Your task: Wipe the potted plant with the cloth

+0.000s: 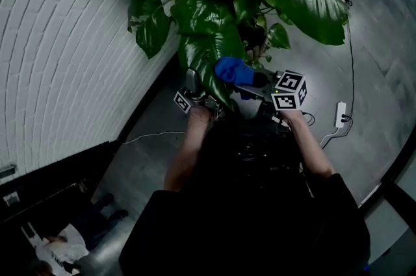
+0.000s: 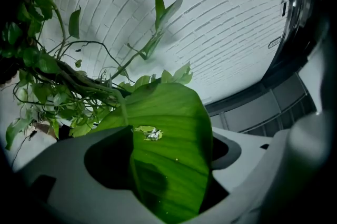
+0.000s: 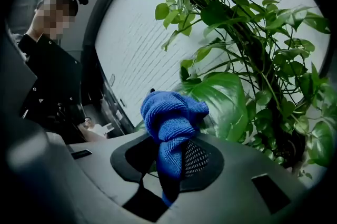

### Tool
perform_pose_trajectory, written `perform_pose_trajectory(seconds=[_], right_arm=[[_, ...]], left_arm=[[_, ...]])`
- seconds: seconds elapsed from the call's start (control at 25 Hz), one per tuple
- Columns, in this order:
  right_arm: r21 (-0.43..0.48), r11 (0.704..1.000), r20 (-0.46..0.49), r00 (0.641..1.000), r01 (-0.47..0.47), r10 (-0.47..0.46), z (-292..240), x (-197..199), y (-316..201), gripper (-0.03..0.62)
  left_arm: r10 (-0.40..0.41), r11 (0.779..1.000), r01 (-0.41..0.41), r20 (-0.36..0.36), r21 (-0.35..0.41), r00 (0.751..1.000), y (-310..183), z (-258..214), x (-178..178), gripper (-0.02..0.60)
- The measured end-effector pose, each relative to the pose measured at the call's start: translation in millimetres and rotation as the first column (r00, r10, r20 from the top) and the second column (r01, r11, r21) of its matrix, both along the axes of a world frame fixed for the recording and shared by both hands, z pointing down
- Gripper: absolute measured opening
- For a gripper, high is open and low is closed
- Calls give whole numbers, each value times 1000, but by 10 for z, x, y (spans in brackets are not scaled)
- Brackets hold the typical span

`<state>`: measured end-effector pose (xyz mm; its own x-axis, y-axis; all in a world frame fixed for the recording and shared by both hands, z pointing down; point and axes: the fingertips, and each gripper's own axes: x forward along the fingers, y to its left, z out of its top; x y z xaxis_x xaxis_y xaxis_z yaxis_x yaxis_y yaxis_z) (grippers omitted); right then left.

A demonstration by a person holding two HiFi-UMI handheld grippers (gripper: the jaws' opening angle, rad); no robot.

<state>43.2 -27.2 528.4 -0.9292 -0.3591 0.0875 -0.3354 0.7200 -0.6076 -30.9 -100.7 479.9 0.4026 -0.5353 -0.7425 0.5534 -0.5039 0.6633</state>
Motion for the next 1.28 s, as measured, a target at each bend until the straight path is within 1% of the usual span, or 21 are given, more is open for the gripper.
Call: perform_pose_trajectory(seconds=[0.12,0.52,0.92,1.04,1.08,1.16,1.24,1.28], right_arm=[[2,1000,6,1000,-6,6,-34,74,29,121],[14,996,31,996,-87,87,-167,360,-63,121],[22,993,22,993,-117,116,-204,437,-176,121],[24,988,9,989,-151,151,-199,487,-226,121],[22,984,4,984,-176,176,-197,539,-262,121],[18,970,-8,970,-241,241,-206,686,-357,121],[25,955,-34,954,-297,298,-241,826,-479,121],[37,948,-49,947,-316,317,-269,875,-543,121]], left_arm=[[-13,1000,13,-3,0,1000,-7,2,-23,383],[-26,1000,26,-2,0,1000,6,-3,-59,383],[-41,999,41,-2,-3,999,31,29,-142,383],[-42,999,42,1,-11,999,42,73,-156,383],[-49,999,50,16,-17,999,47,123,-172,383],[-80,996,84,78,-44,994,51,315,-249,382],[-128,985,142,141,-95,982,26,610,-403,383],[-153,977,173,160,-126,975,5,769,-494,387]])
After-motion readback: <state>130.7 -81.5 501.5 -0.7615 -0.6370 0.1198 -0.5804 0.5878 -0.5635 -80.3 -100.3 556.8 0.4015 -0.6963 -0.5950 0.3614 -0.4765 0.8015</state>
